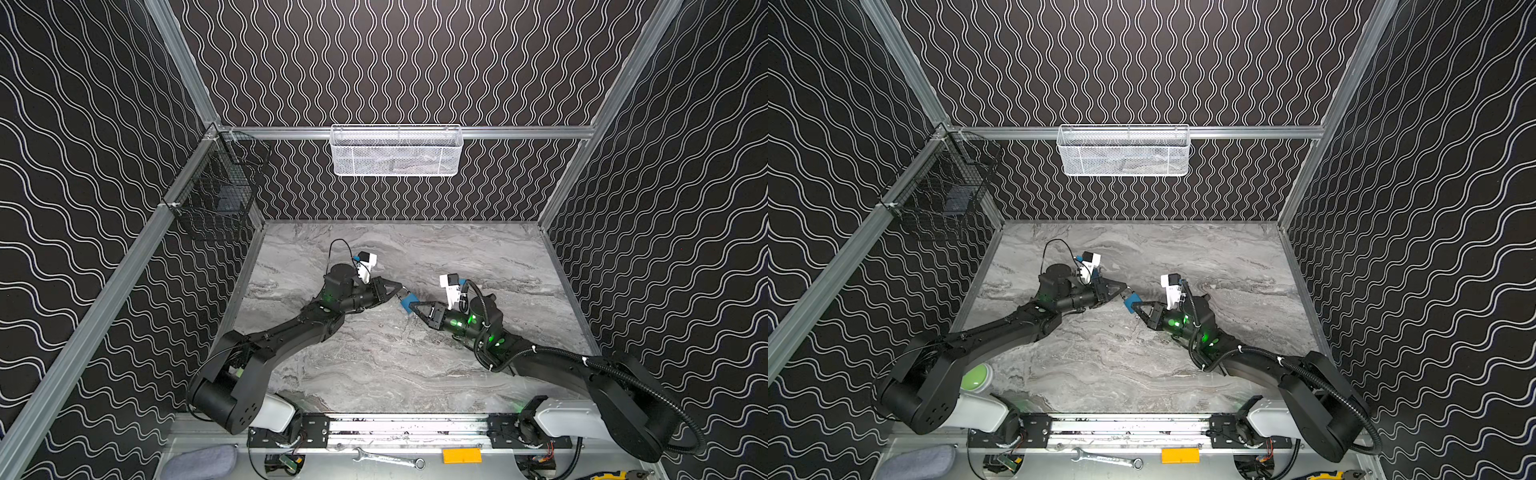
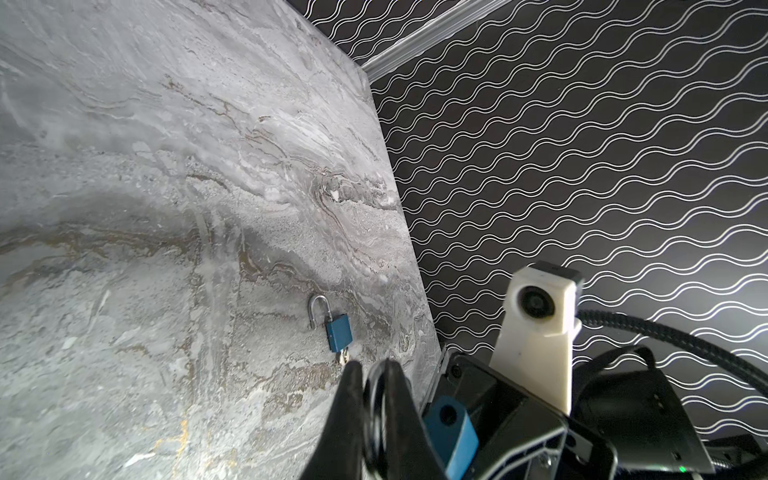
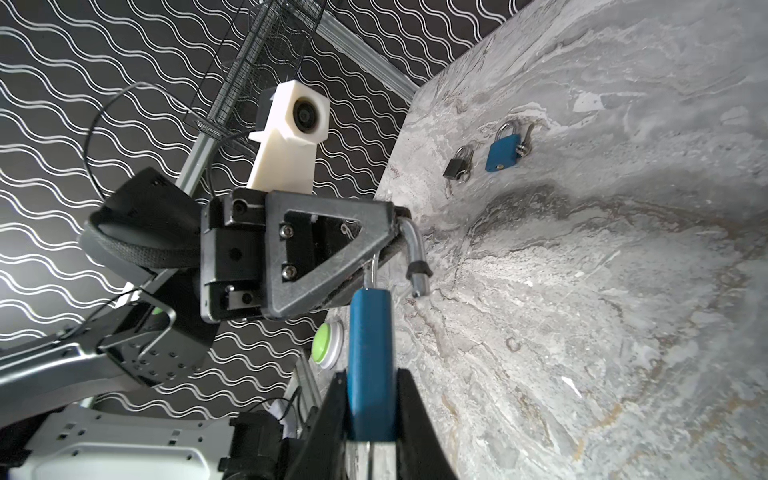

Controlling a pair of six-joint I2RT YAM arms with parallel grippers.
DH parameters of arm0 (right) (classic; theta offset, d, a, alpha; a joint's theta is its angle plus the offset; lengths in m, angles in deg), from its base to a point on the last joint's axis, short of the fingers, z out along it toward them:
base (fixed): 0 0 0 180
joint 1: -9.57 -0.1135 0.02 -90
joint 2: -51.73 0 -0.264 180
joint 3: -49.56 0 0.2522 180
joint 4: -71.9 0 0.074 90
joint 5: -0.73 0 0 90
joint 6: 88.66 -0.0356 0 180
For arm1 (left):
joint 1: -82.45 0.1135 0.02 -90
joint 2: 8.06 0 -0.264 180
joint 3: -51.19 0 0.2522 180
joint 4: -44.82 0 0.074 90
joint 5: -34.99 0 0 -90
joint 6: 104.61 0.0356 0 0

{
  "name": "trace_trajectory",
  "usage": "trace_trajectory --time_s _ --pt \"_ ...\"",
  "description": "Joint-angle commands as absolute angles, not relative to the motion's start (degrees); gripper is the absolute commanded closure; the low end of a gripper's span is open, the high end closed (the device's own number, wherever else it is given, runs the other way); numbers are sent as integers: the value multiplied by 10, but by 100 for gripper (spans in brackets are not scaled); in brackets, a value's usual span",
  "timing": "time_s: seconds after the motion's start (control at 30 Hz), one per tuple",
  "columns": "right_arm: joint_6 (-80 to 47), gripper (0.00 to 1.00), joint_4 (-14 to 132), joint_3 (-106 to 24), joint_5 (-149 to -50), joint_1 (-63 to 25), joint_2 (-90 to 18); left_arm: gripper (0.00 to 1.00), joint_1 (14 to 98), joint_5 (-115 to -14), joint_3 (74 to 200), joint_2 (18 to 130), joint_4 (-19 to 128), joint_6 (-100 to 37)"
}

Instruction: Lock with the key

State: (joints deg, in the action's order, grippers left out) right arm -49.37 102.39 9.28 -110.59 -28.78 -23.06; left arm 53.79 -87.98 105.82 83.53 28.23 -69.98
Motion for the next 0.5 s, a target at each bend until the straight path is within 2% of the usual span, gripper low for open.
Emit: trace_trajectory --time_s 0.0,0.47 --pt "-547 100 1068 99 -1119 -269 -242 93 537 -915 1054 826 220 -687" --pt "-636 100 1157 107 -1168 -234 -304 96 537 -969 1029 826 113 -695"
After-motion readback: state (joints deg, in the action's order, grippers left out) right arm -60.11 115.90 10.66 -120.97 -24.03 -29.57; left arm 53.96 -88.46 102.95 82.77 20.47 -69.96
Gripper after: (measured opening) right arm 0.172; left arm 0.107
